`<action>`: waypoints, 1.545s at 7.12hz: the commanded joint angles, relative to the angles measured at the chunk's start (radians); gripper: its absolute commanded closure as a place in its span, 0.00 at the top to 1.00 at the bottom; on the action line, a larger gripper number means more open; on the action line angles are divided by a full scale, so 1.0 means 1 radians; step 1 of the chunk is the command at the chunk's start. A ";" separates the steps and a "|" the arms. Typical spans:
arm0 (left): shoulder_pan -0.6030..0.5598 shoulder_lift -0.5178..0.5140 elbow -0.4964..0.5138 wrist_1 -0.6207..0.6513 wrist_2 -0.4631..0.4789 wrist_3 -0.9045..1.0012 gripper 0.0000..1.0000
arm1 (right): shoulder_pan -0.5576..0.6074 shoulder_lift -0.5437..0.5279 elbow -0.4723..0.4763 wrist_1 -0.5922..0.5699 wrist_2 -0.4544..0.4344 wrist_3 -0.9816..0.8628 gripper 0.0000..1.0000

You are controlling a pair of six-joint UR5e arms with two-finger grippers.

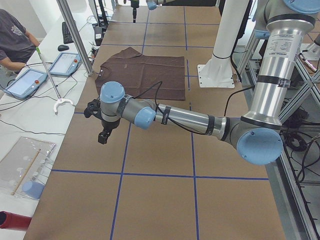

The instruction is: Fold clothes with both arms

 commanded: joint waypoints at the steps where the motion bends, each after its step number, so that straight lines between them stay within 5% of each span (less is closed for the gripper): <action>1: 0.003 0.008 -0.003 -0.053 -0.005 -0.003 1.00 | -0.148 0.164 -0.114 0.057 -0.189 0.160 1.00; 3: 0.003 0.010 0.002 -0.083 -0.005 -0.005 1.00 | -0.184 0.224 -0.271 0.145 -0.191 0.160 1.00; 9: 0.003 0.010 0.005 -0.083 -0.006 -0.005 1.00 | -0.248 0.220 -0.339 0.141 -0.237 0.165 0.98; 11: 0.003 0.010 0.002 -0.083 -0.006 -0.005 1.00 | -0.248 0.223 -0.345 0.141 -0.237 0.166 0.90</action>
